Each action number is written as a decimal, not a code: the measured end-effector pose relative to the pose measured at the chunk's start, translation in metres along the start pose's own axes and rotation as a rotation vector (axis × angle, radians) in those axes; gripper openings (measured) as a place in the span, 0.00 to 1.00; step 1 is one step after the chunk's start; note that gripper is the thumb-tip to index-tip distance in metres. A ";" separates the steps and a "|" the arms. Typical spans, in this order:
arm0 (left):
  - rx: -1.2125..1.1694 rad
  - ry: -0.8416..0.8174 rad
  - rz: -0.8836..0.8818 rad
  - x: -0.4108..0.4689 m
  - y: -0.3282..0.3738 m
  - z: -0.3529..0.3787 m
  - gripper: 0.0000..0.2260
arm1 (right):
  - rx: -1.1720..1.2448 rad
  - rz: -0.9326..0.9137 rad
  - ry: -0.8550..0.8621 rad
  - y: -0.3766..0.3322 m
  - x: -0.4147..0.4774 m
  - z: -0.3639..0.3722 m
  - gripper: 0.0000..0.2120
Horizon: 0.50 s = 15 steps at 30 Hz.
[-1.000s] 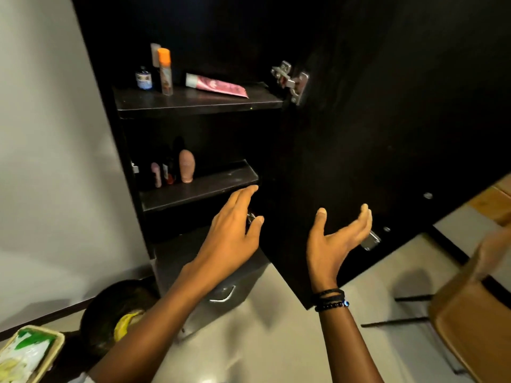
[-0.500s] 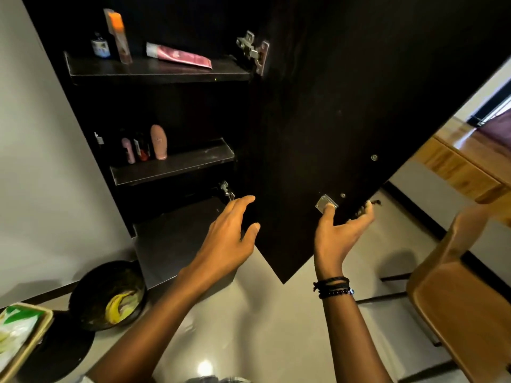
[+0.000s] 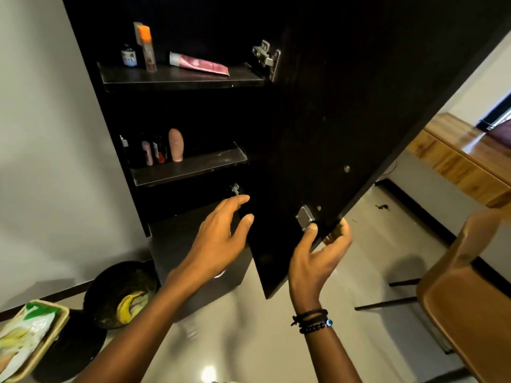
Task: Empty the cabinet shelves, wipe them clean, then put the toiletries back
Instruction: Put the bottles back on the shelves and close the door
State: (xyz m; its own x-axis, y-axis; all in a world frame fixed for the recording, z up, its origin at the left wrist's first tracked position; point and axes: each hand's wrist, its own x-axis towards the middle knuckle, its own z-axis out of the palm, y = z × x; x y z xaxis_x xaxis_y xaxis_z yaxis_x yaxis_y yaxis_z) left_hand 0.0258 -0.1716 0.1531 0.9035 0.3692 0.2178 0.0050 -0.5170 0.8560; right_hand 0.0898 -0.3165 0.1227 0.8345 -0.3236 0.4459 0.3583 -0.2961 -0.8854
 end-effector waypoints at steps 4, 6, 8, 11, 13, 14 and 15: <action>-0.160 0.042 0.071 0.004 0.014 -0.026 0.18 | -0.009 -0.098 -0.055 -0.015 -0.045 0.018 0.22; -0.215 0.050 0.120 0.008 0.022 -0.040 0.19 | -0.003 -0.103 -0.089 -0.024 -0.068 0.031 0.23; -0.253 0.045 0.170 0.009 0.027 -0.058 0.21 | 0.007 -0.113 -0.145 -0.036 -0.093 0.048 0.26; -0.295 0.073 0.237 0.013 0.028 -0.087 0.22 | 0.034 -0.136 -0.251 -0.054 -0.129 0.078 0.27; -0.249 0.148 0.258 0.020 0.021 -0.112 0.20 | 0.022 -0.164 -0.311 -0.065 -0.148 0.102 0.25; -0.211 0.207 0.267 0.025 0.015 -0.126 0.18 | 0.013 -0.180 -0.334 -0.069 -0.158 0.116 0.24; -0.180 0.262 0.273 0.031 0.008 -0.138 0.15 | 0.005 -0.200 -0.351 -0.073 -0.165 0.128 0.25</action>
State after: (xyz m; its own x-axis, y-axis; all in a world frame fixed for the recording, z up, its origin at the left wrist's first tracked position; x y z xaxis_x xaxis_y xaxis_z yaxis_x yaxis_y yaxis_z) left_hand -0.0048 -0.0580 0.2318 0.7217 0.4331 0.5400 -0.3156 -0.4884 0.8135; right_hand -0.0208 -0.1262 0.0968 0.8399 0.0665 0.5387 0.5296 -0.3180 -0.7864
